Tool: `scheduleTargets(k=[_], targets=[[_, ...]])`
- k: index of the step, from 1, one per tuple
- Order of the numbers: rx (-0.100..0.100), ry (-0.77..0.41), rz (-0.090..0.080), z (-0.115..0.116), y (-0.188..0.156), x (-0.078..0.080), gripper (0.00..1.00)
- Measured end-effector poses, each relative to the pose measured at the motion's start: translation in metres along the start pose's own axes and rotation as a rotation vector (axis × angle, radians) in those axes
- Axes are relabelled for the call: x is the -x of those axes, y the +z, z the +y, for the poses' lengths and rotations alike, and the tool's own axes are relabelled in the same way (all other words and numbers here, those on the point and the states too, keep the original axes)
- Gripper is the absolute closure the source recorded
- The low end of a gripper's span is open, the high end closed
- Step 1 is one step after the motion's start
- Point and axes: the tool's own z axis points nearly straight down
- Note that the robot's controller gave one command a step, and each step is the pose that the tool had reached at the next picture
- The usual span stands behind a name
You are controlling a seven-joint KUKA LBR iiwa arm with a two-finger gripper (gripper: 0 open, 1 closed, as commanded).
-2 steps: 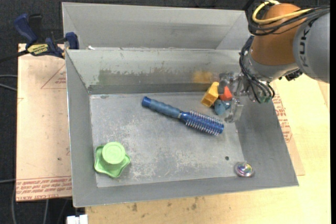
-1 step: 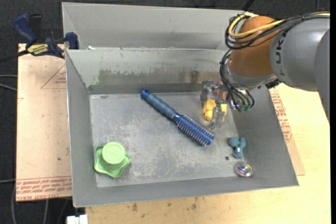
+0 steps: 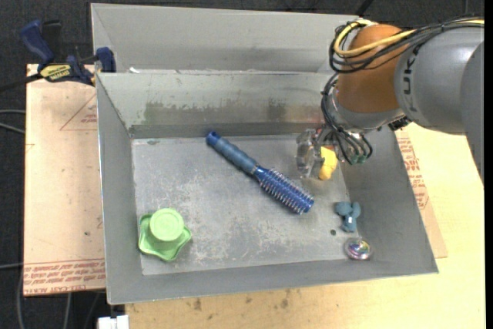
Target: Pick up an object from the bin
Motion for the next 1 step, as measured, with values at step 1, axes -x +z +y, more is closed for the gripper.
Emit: scheduleTargets(k=[1], targets=[[0.0, 0.0, 0.0, 0.0001, 0.0, 0.0, 0.0]])
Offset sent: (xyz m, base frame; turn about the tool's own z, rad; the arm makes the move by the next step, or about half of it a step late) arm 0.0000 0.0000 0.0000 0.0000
